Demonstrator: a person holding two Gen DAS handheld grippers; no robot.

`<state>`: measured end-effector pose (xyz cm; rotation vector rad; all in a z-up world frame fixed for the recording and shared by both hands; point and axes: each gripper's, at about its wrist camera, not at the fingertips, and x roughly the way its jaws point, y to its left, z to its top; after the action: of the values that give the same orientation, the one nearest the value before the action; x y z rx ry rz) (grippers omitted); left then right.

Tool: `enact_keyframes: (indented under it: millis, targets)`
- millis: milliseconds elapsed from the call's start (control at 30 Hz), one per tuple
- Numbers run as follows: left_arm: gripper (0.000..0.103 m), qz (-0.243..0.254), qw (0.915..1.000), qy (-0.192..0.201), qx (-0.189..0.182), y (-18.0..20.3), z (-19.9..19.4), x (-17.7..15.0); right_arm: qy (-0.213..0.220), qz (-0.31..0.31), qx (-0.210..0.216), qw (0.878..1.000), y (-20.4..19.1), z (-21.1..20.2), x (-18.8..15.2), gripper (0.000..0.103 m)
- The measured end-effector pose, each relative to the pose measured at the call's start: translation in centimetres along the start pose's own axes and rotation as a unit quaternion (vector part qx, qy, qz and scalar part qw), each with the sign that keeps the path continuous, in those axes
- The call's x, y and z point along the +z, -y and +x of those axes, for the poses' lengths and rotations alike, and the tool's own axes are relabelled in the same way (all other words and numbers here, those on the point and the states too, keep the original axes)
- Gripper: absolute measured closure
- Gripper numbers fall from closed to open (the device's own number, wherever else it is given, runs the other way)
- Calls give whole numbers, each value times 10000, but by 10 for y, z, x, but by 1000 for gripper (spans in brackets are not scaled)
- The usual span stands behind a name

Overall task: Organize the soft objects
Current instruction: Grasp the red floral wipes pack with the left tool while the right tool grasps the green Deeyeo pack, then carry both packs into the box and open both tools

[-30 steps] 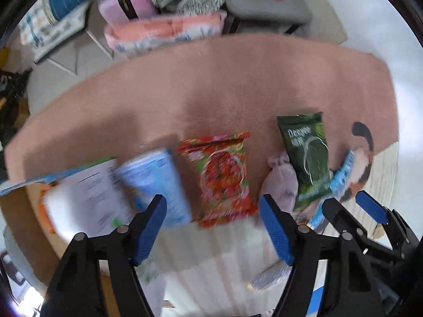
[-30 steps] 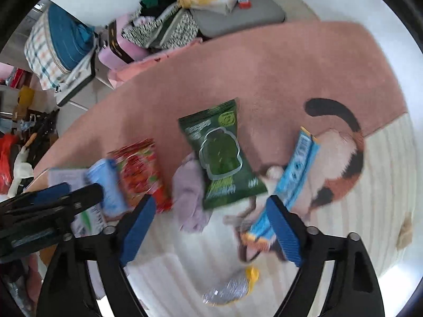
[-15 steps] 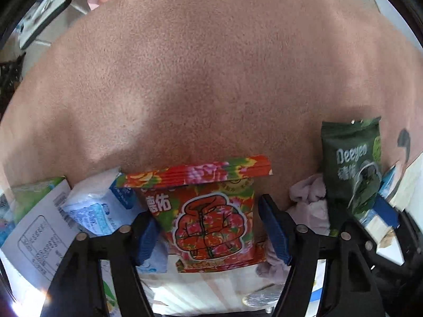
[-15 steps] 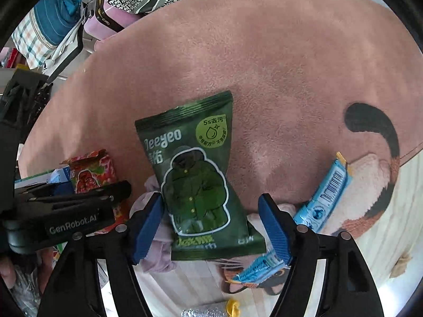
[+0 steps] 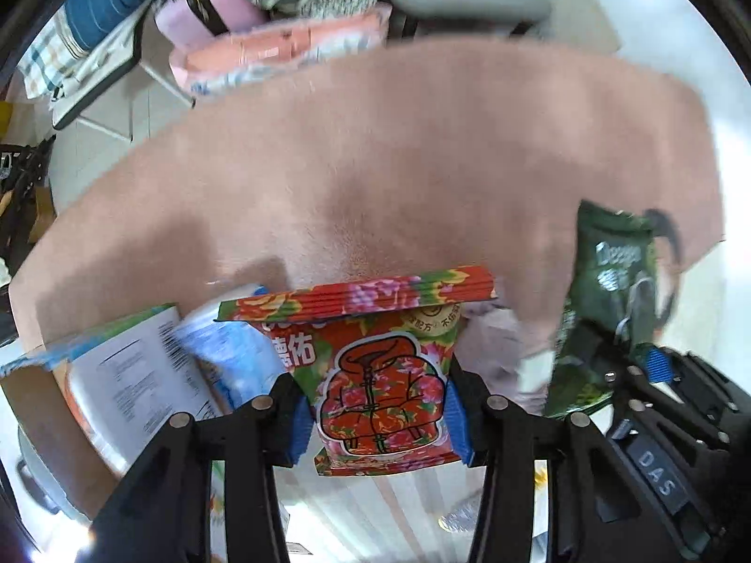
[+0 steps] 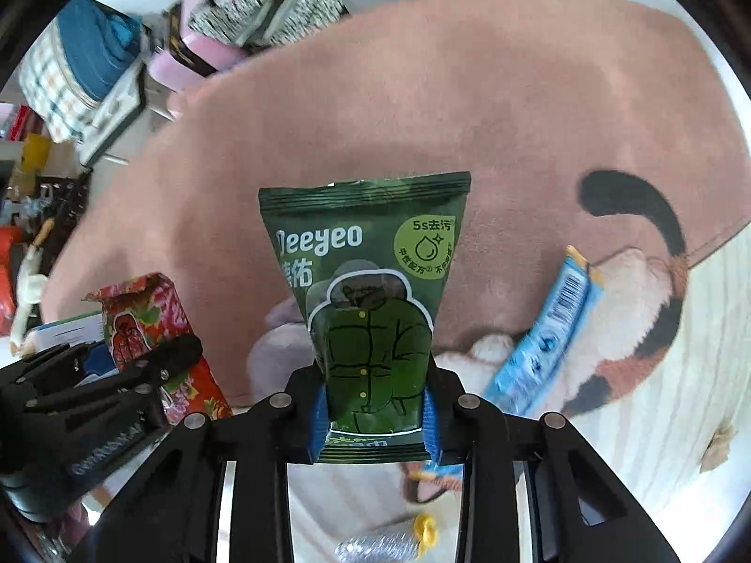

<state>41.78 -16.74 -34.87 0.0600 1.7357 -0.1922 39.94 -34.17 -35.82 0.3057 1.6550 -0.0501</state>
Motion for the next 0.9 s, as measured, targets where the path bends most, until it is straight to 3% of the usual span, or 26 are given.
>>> enact_keyframes:
  millis: [133, 233, 367, 500, 633, 767, 900]
  targets:
    - [60, 18, 9981, 540, -296, -22, -59, -30, 314, -271, 214, 9989, -25, -44, -28, 70]
    - [60, -50, 9950, 935, -347, -60, -101, -65, 571, -604, 433, 9956, -66, -76, -66, 70]
    - [60, -275, 9927, 1130, -327, -118, -129, -111, 652, -915, 748, 9908, -114, -96, -107, 70]
    - [60, -589, 9919, 1123, -32, -192, -133, -156, 593, -1230, 963, 9859, -182, -94, -155, 70]
    - [60, -975, 9904, 961, 178, -259, -121, -177, 383, -1442, 954, 9842, -241, -71, -188, 70]
    - [60, -1192, 9890, 788, 379, -308, -100, -181, 159, -1425, 769, 9867, -283, -35, -205, 70]
    - [60, -1292, 9898, 523, 303, -339, -71, -160, -65, -1273, 481, 9907, -306, 7, -210, 70]
